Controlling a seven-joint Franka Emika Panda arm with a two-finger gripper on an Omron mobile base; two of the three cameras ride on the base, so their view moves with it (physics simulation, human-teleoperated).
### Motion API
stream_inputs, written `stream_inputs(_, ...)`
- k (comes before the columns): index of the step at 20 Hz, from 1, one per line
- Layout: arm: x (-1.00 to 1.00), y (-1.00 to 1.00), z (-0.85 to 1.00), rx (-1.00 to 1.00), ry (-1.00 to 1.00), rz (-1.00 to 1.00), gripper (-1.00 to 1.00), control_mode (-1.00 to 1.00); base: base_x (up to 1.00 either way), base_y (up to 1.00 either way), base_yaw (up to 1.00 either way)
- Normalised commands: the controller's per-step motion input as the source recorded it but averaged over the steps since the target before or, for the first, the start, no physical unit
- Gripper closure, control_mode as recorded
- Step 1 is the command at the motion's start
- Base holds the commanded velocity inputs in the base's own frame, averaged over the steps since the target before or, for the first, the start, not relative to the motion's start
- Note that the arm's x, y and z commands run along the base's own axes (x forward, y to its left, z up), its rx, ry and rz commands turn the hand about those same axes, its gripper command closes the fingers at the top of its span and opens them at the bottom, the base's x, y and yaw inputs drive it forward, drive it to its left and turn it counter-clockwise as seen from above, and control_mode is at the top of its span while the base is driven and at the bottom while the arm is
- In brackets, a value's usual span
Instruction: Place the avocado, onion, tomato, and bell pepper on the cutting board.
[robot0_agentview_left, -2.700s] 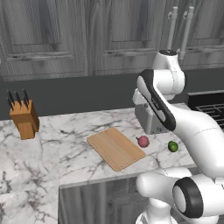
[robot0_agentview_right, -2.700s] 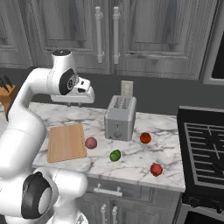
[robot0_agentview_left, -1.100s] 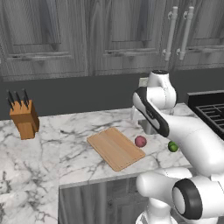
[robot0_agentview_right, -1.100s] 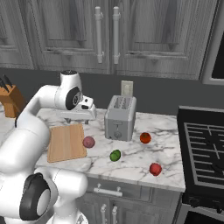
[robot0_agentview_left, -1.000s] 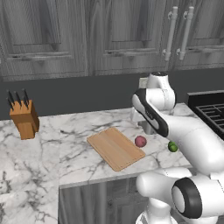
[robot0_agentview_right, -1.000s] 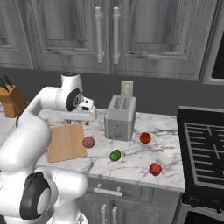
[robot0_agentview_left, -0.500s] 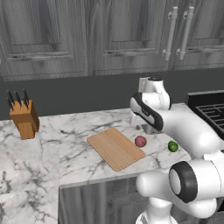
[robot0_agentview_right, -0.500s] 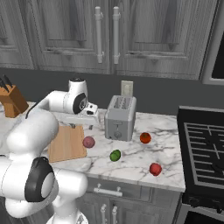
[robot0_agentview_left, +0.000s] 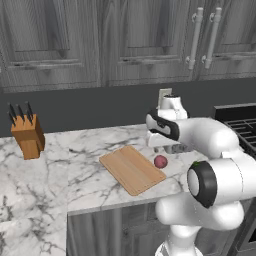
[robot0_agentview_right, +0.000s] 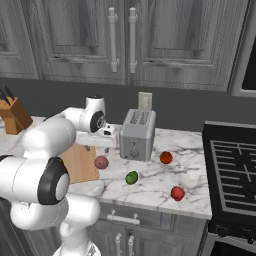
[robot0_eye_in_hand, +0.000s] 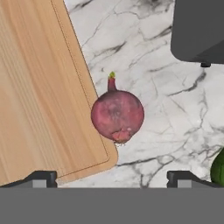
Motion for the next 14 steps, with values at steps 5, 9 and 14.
stream_inputs(5,0.17,0.0,-0.38,0.0,0.05,0.0,-1.0,-1.0,0.0,0.0,0.0)
stream_inputs(9,0.19,0.0,-0.38,0.0,0.03,0.0,-1.0,-1.0,0.0,0.0,0.0)
stream_inputs(14,0.15,0.0,-0.35,0.0,0.03,0.0,-1.0,-1.0,0.0,0.0,0.0)
